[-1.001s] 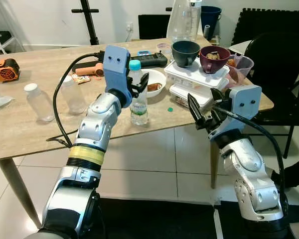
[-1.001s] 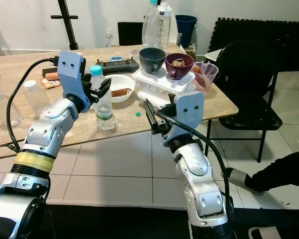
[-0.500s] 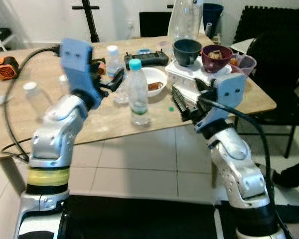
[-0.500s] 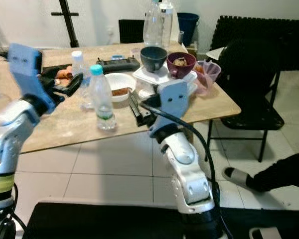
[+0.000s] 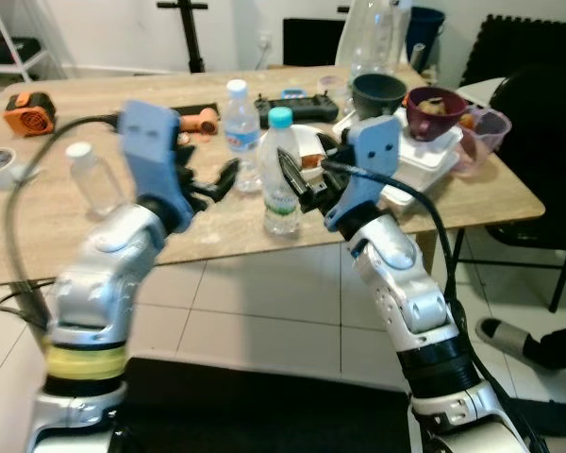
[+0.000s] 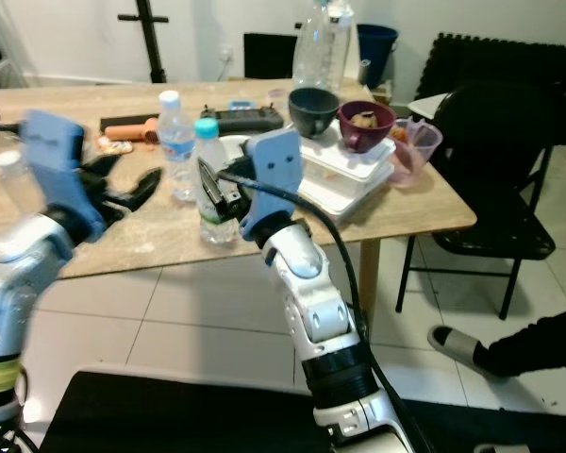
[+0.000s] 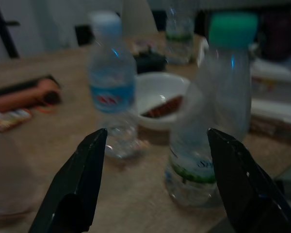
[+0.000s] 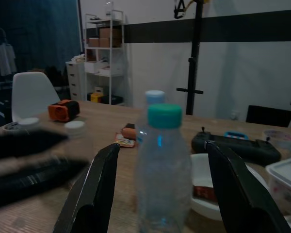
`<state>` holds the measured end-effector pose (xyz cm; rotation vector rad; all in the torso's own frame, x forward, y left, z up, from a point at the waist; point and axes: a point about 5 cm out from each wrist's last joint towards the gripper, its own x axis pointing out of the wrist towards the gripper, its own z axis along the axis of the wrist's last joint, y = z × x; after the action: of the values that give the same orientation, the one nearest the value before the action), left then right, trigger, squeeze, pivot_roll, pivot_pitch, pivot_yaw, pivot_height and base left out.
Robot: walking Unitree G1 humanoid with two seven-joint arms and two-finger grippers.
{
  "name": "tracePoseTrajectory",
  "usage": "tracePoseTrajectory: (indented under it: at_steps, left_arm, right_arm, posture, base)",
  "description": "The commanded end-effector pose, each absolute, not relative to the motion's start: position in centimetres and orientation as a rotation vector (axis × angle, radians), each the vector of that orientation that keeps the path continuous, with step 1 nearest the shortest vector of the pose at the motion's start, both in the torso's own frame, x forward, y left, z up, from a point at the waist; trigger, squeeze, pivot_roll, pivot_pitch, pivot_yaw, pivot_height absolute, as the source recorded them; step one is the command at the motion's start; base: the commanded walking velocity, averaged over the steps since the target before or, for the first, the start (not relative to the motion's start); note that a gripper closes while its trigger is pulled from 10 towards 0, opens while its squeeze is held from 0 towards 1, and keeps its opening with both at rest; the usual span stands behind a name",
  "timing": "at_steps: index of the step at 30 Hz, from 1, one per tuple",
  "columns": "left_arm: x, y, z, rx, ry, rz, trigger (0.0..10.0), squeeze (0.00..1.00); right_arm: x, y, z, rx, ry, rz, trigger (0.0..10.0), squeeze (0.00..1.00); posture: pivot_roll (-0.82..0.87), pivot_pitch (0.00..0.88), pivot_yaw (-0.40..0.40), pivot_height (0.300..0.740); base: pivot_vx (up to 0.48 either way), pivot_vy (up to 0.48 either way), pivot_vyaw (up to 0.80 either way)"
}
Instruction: Restocking fridge
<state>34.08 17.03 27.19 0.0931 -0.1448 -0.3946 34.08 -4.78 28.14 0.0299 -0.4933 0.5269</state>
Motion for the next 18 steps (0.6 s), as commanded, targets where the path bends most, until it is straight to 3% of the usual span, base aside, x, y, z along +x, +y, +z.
tracePoseTrajectory:
  at_steps: [1,9,18]
  left_arm:
    - [34.9,16.3,25.7,0.105,-0.104,-0.404,10.0,0.0]
    - [37.3,15.0,23.7,0.114,-0.062,-0.44,10.0,0.0]
    - [38.5,13.7,23.6,0.134,-0.103,-0.459,10.0,0.0]
  right_arm:
    - [34.0,-5.8,28.2,0.031,-0.513,0.489,10.0,0.0]
    - [34.0,-8.2,28.5,0.004,-0.538,0.409,10.0,0.0]
    - [34.0,-8.4,28.3,-0.011,-0.529,0.414,10.0,0.0]
  posture:
    - [0.01,0.205,-0.024,0.721]
    - [-0.06,0.207,-0.018,0.721]
    - [-0.07,0.205,-0.026,0.721]
  base:
    - [0.0,0.0,0.0]
    - [0.0,0.0,0.0]
    - [0.0,0.0,0.0]
